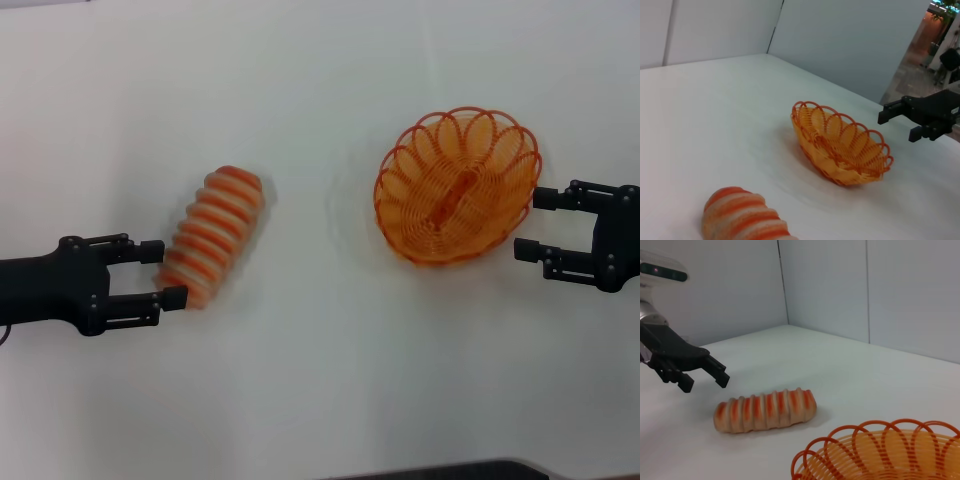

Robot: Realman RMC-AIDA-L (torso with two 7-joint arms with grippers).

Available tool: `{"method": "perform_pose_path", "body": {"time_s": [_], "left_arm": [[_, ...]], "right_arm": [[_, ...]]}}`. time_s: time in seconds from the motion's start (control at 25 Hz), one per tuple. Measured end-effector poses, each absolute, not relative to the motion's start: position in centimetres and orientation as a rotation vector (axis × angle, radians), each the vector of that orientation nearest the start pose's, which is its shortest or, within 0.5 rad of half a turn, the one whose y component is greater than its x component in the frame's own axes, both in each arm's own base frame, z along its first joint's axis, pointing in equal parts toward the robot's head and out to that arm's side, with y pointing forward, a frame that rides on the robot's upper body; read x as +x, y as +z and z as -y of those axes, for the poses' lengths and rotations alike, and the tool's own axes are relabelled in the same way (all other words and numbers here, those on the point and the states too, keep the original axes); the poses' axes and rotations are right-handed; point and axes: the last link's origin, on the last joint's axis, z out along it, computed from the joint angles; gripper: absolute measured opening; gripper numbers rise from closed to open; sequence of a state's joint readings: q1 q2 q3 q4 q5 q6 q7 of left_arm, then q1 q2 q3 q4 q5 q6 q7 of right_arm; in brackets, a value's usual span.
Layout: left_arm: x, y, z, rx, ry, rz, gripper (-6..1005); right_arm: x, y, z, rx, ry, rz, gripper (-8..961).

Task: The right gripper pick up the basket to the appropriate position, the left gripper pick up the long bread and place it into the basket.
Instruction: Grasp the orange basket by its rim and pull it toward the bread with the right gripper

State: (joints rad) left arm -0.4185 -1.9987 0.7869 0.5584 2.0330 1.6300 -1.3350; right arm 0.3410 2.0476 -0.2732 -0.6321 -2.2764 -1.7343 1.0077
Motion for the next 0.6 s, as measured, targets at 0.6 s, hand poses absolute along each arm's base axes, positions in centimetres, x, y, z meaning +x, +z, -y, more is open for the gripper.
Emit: {"method": "perform_pose_path", "body": {"time_s": [0.6], "left_arm": [[-31.0, 0.0, -27.9, -2.846, -0.588, 0.763, 751]], "right_arm": [[34.3, 5.0, -24.8, -2.496, 0.752, -0.594, 732]]}}
